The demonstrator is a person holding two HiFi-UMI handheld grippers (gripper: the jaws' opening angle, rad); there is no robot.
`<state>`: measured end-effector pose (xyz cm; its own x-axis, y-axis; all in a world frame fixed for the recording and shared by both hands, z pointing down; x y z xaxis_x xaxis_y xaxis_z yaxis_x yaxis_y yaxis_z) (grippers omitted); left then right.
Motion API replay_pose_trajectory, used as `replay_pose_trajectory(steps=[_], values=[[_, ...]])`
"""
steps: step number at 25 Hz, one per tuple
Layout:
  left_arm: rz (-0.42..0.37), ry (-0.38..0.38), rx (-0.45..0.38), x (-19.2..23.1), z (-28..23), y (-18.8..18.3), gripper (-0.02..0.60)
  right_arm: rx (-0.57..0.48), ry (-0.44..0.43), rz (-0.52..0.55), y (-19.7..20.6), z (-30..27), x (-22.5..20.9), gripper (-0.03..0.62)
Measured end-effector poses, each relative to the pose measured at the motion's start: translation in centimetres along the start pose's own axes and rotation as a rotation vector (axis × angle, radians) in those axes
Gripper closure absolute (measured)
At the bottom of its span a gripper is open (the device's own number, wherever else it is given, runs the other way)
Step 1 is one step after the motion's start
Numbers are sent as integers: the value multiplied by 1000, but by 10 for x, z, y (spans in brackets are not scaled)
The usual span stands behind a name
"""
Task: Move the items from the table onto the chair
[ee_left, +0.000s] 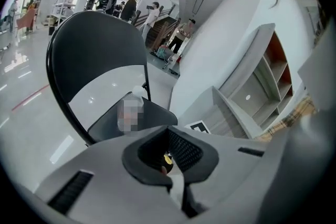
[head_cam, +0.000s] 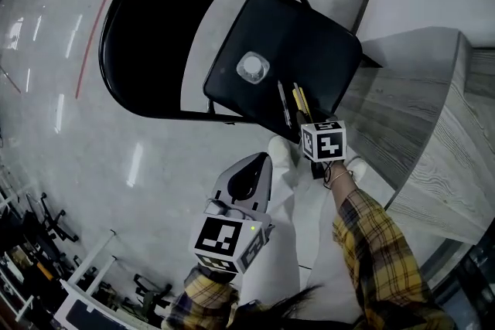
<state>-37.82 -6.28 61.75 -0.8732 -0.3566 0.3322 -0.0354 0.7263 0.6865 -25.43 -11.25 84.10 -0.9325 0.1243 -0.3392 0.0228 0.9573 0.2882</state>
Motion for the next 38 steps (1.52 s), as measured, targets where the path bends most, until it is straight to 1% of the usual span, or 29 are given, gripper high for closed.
replay_pose_trajectory(steps=[5, 7, 9, 14, 19, 25, 29, 31, 33, 36, 38], values=[[20, 10, 9, 5, -17, 9, 578, 38, 43, 34, 11, -23, -6, 467], [24, 14, 15, 3, -16, 12, 578, 53, 68, 29, 16, -26, -10, 467], [29, 14, 21, 3, -14, 14, 578, 43, 80, 17, 16, -26, -11, 467], [46, -8, 20, 7, -5, 19, 578, 1, 42, -13, 7, -13, -2, 467], [47, -47, 10, 9, 7, 17, 578, -49, -28, -41, 4, 23, 21, 465], [44, -66, -42, -12, 24, -10, 578, -90, -163, -58, 11, 93, 60, 467], [46, -58, -62, -45, 39, -26, 578, -109, -278, -33, 23, 162, 85, 467], [58, -48, -71, -66, 43, -35, 578, -124, -330, 3, 29, 204, 90, 467], [56, -18, -89, -93, 40, -49, 578, -160, -365, 49, 30, 249, 84, 467], [-11, 28, -122, -149, 30, -80, 578, -247, -398, 88, 29, 321, 55, 467], [-51, 56, -145, -197, 31, -101, 578, -298, -409, 100, 35, 376, 29, 467]])
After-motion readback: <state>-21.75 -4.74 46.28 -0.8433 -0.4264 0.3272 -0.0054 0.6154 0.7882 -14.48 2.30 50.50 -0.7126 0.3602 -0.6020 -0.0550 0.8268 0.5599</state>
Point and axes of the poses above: the fingertips, and each gripper's own axes: z backward along the fingers, x to its left, y out of its underside, the point moved 3 cm from there along z, backward along the fingers, and after that the axes turned 11 degrees about -z, right-handed, at the moved point
